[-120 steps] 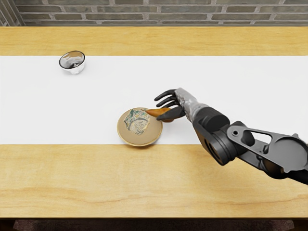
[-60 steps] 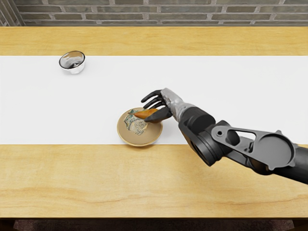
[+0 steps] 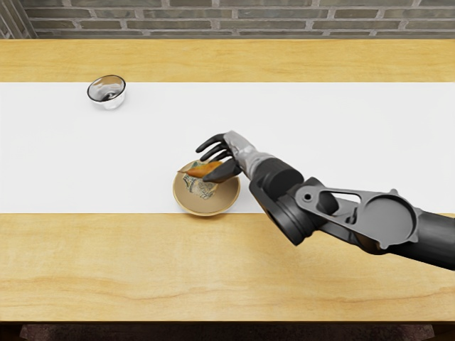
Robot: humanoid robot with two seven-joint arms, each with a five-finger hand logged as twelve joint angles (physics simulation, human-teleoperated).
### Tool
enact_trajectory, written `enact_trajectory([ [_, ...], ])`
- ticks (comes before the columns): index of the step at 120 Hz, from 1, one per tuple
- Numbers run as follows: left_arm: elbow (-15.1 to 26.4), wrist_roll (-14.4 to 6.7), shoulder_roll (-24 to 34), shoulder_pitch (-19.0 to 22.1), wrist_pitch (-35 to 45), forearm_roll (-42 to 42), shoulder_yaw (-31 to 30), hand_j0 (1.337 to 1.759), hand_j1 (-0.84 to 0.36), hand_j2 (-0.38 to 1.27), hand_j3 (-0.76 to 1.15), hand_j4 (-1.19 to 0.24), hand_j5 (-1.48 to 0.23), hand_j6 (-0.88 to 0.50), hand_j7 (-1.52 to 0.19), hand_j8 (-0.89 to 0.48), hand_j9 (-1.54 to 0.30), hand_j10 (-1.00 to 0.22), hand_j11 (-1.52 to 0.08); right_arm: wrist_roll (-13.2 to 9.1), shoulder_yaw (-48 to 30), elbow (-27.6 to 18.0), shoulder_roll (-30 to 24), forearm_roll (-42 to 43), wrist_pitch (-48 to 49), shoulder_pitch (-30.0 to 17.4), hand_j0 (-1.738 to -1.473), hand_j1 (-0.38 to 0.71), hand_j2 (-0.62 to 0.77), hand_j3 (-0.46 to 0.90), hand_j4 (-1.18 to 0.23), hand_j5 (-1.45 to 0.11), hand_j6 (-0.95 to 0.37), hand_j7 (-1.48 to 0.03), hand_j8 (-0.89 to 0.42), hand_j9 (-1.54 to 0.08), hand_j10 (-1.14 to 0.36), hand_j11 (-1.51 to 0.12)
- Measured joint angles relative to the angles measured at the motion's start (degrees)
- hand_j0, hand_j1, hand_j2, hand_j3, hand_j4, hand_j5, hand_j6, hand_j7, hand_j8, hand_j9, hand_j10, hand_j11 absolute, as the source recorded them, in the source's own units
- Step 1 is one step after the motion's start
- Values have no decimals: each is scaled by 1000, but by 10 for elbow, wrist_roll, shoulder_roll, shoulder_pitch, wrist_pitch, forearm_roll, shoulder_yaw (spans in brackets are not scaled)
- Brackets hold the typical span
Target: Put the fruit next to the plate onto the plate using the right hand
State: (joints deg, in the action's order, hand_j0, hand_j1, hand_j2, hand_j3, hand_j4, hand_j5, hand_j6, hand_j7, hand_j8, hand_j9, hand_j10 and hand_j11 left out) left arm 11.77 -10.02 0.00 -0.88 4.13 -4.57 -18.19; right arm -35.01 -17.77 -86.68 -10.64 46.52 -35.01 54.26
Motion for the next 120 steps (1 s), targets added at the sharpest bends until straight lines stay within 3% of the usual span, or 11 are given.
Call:
enact_trajectory([
  [33, 0, 0, 0, 0, 0, 0, 0, 1658, 349, 0, 0, 0, 0, 0, 0, 0, 0, 0, 0, 0, 1, 36, 27, 1, 0, 1, -1658, -90, 2, 0, -226, -297, -227, -295, -206, -295, -202, -295],
  [66, 0, 0, 0, -3, 1, 0, 0, 1658, 349, 0, 0, 0, 0, 0, 0, 0, 0, 0, 0, 0, -27, -14, -43, -4, 13, 16, -1658, -244, -5, 0, -90, -118, -91, -118, -85, -117, -84, -118],
  [73, -1, 0, 0, -25, 3, 0, 1, 1658, 349, 0, 0, 0, 0, 0, 0, 0, 0, 0, 0, 0, -51, -21, -68, -22, 63, 17, -1658, -259, -6, 0, -77, -101, -78, -101, -74, -101, -73, -101],
  [94, 14, 0, 0, -28, 1, -3, 0, 1658, 349, 0, 0, 0, 0, 0, 0, 0, 0, 0, 0, 0, -141, -25, -177, -155, 315, 1, -1658, -286, -6, 0, -54, -71, -55, -70, -53, -70, -52, -70],
  [120, 16, 0, 0, -17, 0, 0, -1, 1658, 349, 0, 0, 0, 0, 0, 0, 0, 0, 0, 0, 0, -219, 23, -313, -294, 588, -56, -1658, -299, -7, 0, -43, -55, -43, -55, -42, -55, -42, -55],
])
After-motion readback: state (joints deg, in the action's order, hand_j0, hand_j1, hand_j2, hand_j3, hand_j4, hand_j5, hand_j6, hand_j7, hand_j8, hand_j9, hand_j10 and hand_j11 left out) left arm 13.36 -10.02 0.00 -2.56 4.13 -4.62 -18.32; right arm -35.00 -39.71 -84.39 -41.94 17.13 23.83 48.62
